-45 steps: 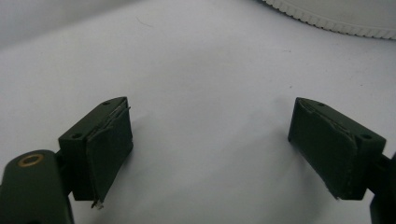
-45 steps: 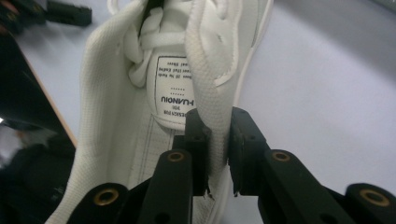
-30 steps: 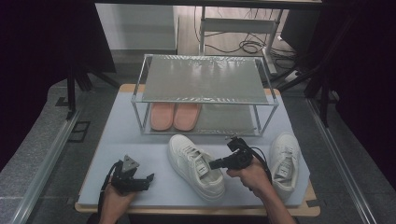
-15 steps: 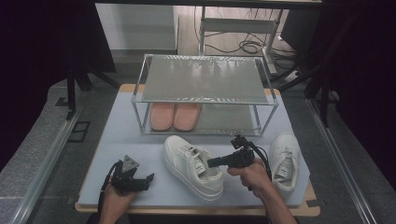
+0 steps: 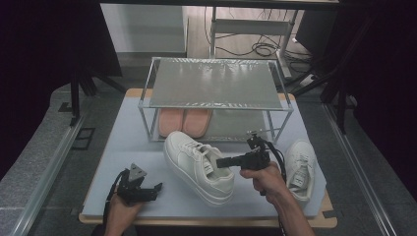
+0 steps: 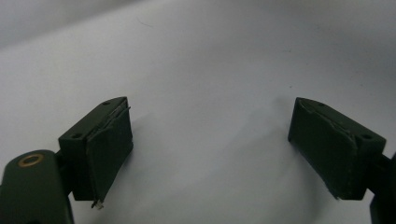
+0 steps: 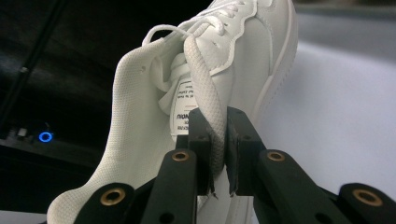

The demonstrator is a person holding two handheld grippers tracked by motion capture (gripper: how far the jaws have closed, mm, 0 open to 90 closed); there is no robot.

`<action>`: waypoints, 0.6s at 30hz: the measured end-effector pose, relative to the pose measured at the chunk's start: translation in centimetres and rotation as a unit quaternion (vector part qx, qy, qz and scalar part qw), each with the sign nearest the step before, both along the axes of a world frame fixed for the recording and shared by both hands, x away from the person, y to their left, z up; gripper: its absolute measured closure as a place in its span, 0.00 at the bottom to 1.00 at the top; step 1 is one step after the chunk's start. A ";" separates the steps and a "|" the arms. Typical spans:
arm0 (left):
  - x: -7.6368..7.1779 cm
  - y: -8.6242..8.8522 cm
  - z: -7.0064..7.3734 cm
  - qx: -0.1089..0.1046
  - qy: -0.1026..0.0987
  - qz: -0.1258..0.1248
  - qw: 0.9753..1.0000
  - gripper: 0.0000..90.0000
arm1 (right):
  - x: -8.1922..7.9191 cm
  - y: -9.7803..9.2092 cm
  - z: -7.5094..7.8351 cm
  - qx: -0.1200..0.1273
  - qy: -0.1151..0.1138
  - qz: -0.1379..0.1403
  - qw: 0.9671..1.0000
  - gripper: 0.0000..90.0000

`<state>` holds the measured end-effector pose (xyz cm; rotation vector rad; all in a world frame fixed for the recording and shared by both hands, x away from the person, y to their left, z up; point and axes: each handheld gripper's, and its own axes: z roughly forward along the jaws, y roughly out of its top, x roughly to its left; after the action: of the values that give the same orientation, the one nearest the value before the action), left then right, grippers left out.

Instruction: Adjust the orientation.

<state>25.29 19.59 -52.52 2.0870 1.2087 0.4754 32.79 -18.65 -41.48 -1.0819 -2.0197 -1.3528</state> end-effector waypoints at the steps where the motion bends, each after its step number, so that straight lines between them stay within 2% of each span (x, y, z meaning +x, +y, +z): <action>1: 0.0 0.0 0.0 0.000 0.000 0.000 1.000 0.15 | 0.0 0.0 0.2 0.005 -0.001 -0.001 1.000 0.91; 11: 0.0 0.0 0.0 0.000 0.001 -0.001 1.000 0.15 | 0.2 0.1 2.7 0.059 -0.007 0.006 0.998 0.91; 18: 0.0 0.0 0.0 -0.002 0.001 0.000 1.000 0.15 | 0.3 0.3 4.6 0.085 -0.010 0.011 0.996 0.91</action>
<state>25.31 19.58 -52.53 2.0844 1.2091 0.4712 33.06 -18.39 -36.89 -0.9701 -1.8853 -1.4996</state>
